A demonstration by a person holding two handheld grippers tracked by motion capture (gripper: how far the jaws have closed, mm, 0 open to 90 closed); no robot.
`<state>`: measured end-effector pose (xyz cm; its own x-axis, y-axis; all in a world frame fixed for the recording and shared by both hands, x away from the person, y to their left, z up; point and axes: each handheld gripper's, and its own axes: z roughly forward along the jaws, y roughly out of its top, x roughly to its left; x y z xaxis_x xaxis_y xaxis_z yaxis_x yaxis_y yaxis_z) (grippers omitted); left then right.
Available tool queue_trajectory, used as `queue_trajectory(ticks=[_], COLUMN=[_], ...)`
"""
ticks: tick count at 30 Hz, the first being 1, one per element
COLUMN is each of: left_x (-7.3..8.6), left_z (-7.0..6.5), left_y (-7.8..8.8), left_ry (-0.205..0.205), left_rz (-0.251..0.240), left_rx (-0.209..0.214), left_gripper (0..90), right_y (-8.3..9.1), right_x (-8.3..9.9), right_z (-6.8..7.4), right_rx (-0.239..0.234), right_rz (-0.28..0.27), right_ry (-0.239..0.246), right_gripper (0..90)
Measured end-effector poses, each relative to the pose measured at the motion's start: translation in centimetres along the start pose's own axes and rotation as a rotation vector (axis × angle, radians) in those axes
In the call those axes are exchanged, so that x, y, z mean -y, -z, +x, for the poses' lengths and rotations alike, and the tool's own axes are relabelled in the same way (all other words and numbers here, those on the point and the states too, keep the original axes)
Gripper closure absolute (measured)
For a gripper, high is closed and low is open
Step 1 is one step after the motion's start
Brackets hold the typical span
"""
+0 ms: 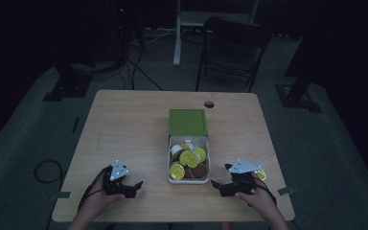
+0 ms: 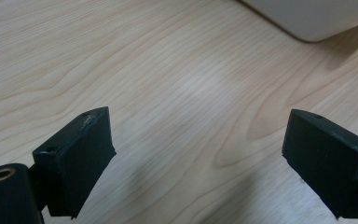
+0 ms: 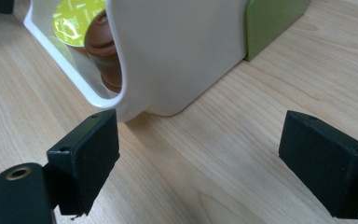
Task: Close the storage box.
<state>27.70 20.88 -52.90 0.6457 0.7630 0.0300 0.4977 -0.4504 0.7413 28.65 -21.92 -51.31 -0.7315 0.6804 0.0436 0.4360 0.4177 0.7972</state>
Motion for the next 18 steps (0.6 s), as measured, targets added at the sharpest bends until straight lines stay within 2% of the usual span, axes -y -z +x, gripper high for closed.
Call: queue_trajectory(ticks=[6,9,18], left_x=[-0.9,-1.4,-3.3], left_z=[-1.0,-1.3,-2.1], left_y=[-0.5,-0.5,-1.0], left_ry=[-0.026,-0.024,-0.072], left_rz=[-0.022,-0.044,-0.082], left_rx=[0.037,0.065,0.075], left_gripper=[8.9,8.9,8.9], right_y=[-0.1,-0.1,-0.3], right_x=[-0.2,-0.5,-1.1], right_z=[0.1,0.1,0.1], right_rx=[-0.007,-0.007,-0.013], right_rz=[-0.004,-0.012,-0.029], right_ry=[-0.002,-0.006,-0.001], right_gripper=[12.0,11.9,12.0])
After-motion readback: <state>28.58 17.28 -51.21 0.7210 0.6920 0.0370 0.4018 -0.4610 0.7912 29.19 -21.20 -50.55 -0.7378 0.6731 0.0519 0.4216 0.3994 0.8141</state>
